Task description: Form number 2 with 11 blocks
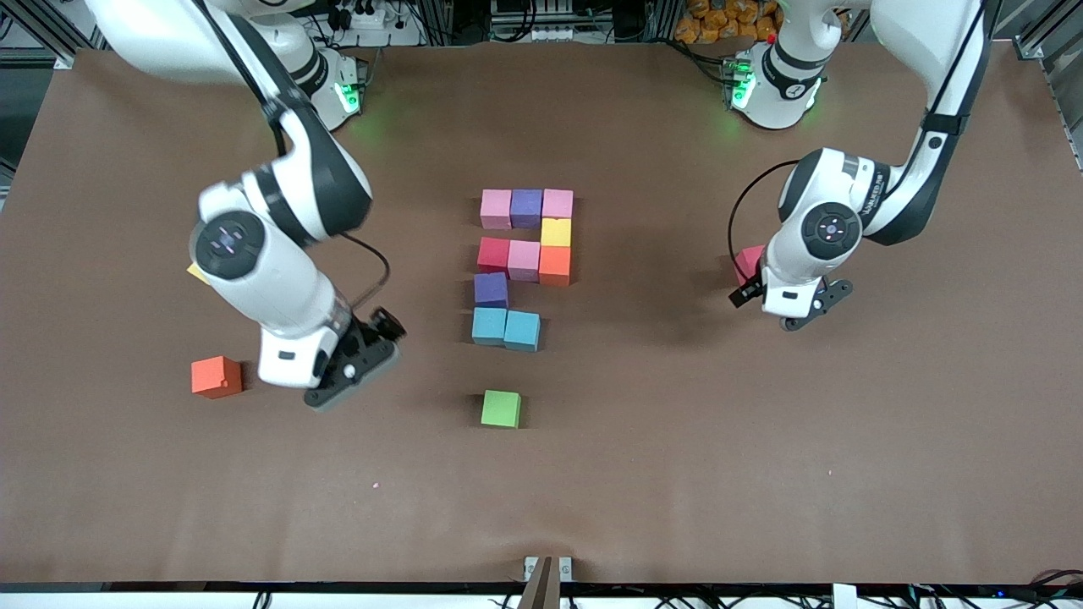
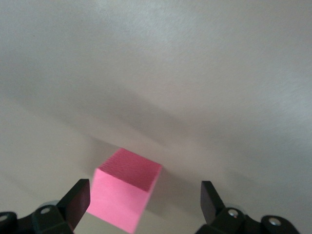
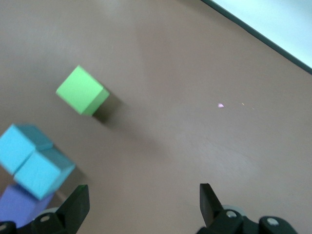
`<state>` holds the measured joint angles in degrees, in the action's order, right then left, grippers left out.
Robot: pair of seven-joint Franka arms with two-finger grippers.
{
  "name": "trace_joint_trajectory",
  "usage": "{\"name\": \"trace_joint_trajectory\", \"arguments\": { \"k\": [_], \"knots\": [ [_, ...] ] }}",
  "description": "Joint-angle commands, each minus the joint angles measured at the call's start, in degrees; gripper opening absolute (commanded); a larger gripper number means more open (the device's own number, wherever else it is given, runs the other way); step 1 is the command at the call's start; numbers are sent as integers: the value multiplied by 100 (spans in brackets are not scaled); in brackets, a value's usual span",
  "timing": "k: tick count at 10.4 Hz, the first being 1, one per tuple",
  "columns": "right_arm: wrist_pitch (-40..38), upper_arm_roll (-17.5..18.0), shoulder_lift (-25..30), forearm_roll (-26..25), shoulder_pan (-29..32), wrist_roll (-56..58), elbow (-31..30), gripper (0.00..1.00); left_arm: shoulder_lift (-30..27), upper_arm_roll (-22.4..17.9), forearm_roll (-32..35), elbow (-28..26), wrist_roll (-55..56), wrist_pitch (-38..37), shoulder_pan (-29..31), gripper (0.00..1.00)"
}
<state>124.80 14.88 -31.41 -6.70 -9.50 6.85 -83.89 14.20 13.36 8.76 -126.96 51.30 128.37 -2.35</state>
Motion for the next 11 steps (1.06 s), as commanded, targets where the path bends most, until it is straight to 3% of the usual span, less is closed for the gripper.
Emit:
{"name": "trace_joint_trajectory", "arguments": {
  "k": [1,4,6,10,11],
  "knots": [
    [281,-29,-731,3,-270,-1162,757,100,-321,114,-155,-539,-584,362,155,100],
    [727,-73,-1576,-15,-666,-2361,1541,100,-365,193,-172,-1102,-857,1118,191,100],
    [1081,-432,-1920,-6,-1000,-2548,1822,100,-409,193,-172,-1269,-1226,1137,339,100],
    [1483,-609,-2219,-15,-1115,-2794,1956,100,-383,202,-181,-1349,-1535,1137,463,100],
    [1643,-862,-2316,-6,-1264,-2785,1965,100,-348,211,-251,-1349,-1535,1163,472,100]
  ]
}}
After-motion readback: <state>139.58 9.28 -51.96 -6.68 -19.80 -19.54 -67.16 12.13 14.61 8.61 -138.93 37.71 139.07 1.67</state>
